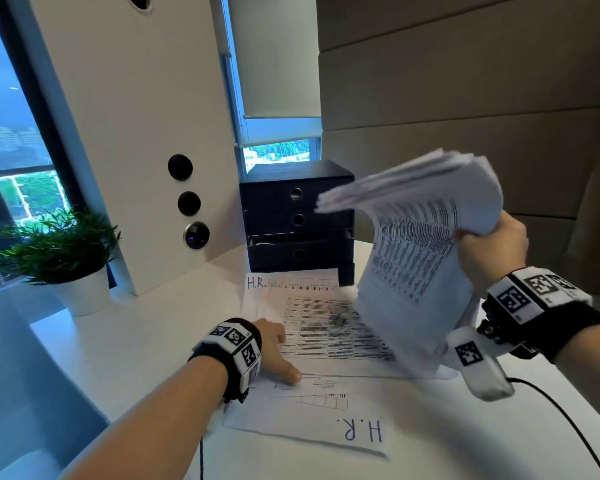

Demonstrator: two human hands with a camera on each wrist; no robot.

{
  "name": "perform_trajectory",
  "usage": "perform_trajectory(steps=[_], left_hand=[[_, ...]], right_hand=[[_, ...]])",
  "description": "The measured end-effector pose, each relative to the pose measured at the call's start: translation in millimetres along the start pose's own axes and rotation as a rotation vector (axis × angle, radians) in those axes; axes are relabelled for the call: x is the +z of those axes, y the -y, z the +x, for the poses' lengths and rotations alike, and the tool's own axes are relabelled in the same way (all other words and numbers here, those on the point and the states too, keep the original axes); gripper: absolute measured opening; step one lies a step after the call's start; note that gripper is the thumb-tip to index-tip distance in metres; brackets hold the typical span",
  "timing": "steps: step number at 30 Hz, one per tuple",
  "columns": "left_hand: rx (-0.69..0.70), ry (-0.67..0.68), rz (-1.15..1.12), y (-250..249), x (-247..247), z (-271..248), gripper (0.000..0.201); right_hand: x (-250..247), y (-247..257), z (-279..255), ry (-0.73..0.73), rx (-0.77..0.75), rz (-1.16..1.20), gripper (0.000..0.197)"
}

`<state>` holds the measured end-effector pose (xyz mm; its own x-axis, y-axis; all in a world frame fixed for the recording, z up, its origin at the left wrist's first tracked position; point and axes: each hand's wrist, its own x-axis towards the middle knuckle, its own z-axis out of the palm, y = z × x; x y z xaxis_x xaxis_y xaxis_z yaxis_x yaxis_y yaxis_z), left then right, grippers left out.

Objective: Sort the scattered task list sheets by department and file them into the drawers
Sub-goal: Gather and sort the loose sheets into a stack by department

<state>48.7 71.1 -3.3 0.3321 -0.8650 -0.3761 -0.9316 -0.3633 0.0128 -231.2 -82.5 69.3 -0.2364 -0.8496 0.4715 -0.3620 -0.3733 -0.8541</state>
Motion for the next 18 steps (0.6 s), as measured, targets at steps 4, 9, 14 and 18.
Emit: perform_trajectory(steps=[4,9,14,18], left_hand=[[0.043,-0.063,0.134,-13.0,-17.6,23.0,0.097],[0.227,-0.132,0.08,-49.8,-44.7,68.2,0.08],[0.27,-0.143,0.107,-81.2,-46.0,118.4,0.109],[0.193,-0.054,0.154,-80.9,-39.2,155.8,0.138]], right_hand=[[-6.4,-4.9,9.4,-0.052,0.016,0.073,0.006],[-8.7,-6.3,29.6,-0.09,0.006,0.118,0.015],[-3.7,-23.6,56.8,-0.096,-0.078,0.11,0.015],[-1.3,-40.8,70.6,-0.065,-0.101,0.093,0.02]])
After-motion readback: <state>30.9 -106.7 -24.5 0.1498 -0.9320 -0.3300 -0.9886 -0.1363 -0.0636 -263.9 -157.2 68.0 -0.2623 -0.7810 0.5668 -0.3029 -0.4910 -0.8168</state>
